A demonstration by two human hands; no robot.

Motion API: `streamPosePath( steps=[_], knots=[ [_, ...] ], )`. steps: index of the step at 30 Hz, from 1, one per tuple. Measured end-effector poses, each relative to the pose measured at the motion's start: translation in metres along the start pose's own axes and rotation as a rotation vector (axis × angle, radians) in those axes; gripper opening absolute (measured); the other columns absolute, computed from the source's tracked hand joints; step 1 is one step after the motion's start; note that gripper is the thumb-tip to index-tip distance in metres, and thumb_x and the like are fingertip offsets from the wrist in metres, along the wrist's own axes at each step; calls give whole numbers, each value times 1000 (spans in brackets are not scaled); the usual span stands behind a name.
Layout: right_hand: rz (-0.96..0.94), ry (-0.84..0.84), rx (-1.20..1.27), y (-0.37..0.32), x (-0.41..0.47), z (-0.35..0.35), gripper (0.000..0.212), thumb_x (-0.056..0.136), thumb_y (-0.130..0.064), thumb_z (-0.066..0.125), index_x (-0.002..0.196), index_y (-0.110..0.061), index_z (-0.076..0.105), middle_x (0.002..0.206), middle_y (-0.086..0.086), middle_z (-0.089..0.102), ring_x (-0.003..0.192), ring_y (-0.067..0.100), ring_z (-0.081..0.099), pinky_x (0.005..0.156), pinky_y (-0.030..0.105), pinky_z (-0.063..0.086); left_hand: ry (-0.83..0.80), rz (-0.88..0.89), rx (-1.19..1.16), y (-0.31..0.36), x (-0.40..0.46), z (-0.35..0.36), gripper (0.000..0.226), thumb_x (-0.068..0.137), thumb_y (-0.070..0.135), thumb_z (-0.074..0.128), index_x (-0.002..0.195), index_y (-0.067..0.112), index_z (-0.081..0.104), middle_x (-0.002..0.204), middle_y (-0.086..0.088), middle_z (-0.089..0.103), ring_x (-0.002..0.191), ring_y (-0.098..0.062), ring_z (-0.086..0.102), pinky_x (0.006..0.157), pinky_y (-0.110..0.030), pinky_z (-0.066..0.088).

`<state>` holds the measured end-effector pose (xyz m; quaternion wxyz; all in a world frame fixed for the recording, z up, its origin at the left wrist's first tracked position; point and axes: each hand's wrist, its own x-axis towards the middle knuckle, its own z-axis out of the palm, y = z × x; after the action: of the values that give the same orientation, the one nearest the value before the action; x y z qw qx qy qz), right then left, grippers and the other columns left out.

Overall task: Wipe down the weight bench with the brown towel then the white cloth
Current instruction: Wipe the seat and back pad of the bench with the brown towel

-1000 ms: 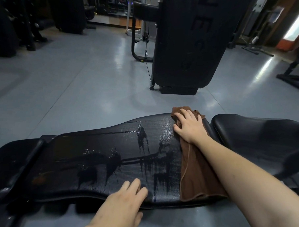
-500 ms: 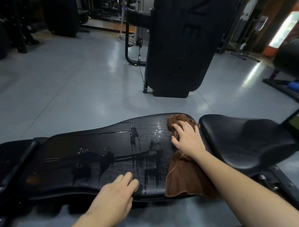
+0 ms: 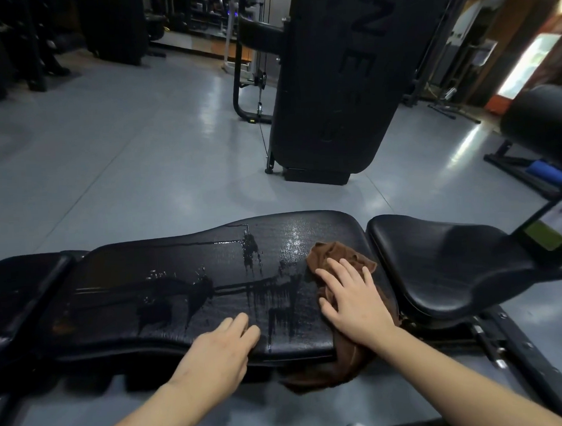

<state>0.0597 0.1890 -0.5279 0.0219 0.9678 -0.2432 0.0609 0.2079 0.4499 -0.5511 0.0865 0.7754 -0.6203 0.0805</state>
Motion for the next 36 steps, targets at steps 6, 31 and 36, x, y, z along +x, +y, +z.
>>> streamPosePath(
  steps=[6, 31, 36],
  knots=[
    [-60, -56, 30, 11, 38, -3, 72, 87, -62, 26, 153, -36, 34, 161, -6, 31, 153, 19, 17, 123, 52, 11, 13, -14, -25, -2, 3, 4, 46, 49, 26, 84, 81, 24, 52, 81, 5, 47, 64, -13, 50, 31, -25, 37],
    [-258, -151, 90, -33, 95, 5, 71, 85, -54, 28, 150, -29, 43, 159, 0, 37, 149, 23, 29, 121, 54, 20, 22, -12, -5, -3, 1, 6, 46, 53, 31, 86, 84, 24, 53, 84, 4, 49, 67, -14, 52, 36, -25, 32],
    [-308, -161, 63, -54, 59, 8, 69, 87, -53, 32, 152, -30, 38, 163, 0, 31, 152, 24, 22, 122, 54, 16, 11, -12, -13, -1, -3, 2, 46, 56, 32, 84, 88, 25, 53, 87, 4, 51, 69, -14, 54, 39, -25, 34]
  ],
)
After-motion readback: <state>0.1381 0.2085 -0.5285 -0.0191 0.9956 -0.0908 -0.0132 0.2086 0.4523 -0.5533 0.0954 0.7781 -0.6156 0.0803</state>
